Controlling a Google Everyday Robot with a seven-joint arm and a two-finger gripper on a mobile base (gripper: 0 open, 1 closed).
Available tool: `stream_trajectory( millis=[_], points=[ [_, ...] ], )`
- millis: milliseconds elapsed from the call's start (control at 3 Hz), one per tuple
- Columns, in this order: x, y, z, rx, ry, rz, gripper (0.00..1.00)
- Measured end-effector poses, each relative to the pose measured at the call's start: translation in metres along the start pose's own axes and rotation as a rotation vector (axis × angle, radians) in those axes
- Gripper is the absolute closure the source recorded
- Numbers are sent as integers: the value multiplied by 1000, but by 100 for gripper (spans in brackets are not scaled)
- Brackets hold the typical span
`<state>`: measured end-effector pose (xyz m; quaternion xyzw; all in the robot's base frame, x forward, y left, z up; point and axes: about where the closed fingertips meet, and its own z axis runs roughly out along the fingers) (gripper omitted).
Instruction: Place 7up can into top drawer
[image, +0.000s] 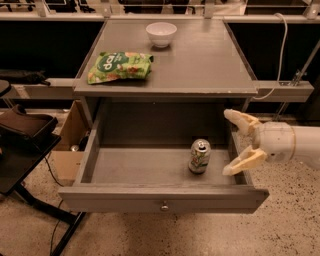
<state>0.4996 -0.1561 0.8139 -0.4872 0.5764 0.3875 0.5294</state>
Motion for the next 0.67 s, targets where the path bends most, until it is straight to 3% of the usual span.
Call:
stream_trajectory(
  millis=[333,667],
  points=[
    [-65,55,-30,-115,245,6,0],
    [-78,72,-25,-149,250,12,0]
  ],
)
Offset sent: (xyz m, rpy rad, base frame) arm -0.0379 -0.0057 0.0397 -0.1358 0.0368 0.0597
